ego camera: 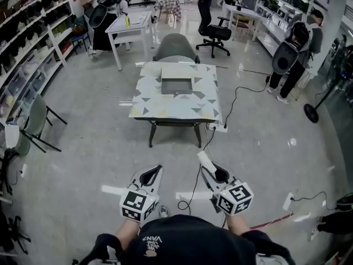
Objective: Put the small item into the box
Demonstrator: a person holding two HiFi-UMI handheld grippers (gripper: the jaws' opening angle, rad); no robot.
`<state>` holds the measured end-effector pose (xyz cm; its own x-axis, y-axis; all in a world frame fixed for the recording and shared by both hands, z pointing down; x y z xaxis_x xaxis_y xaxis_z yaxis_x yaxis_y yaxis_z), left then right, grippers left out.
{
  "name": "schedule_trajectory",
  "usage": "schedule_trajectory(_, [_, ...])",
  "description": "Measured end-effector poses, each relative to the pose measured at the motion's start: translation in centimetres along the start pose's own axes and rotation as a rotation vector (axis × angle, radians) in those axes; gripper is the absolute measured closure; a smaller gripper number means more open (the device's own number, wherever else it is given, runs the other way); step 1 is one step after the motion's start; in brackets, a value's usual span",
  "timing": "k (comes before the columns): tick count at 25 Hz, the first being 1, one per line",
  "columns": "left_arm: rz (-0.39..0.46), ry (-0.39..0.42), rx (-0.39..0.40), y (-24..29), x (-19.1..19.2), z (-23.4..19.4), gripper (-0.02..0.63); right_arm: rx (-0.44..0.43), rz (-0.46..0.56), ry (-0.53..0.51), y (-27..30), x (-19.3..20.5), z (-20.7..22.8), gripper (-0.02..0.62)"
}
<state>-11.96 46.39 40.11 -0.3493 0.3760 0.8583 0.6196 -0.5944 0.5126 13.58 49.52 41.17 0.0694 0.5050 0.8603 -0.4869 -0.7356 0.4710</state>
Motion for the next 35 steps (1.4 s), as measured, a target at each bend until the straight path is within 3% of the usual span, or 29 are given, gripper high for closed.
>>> schedule_trajectory(19, [-0.027, 0.010, 0.134, -0.4, 2.8, -9.2, 0.600, 0.143, 0.007, 0.104, 5.1, -0.3, -5.6, 0.471])
schedule_trajectory(26, [-0.040, -0.020, 0.099, 1.1, 2.7, -11.5, 0.600, 0.114, -0.004, 0.093, 8.5, -1.9, -3.5, 0.471])
schedule_trajectory(35, [-0.032, -0.041, 0.019, 7.4, -1.8, -14.5, 0.600, 0.053, -0.002, 0.062, 13.4, -6.3, 4.3, 0.471])
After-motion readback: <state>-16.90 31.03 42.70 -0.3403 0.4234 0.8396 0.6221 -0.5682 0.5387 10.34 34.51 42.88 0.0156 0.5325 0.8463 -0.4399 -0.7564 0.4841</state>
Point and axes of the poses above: the fingertips, and each gripper's own axes: y forward along the fingers, z to its right, x out of its underside, the point moved 9 cm from there along -y, backward along the fingers, and after that the axes turned 15 degrees about -z, right-handed, at the moved point
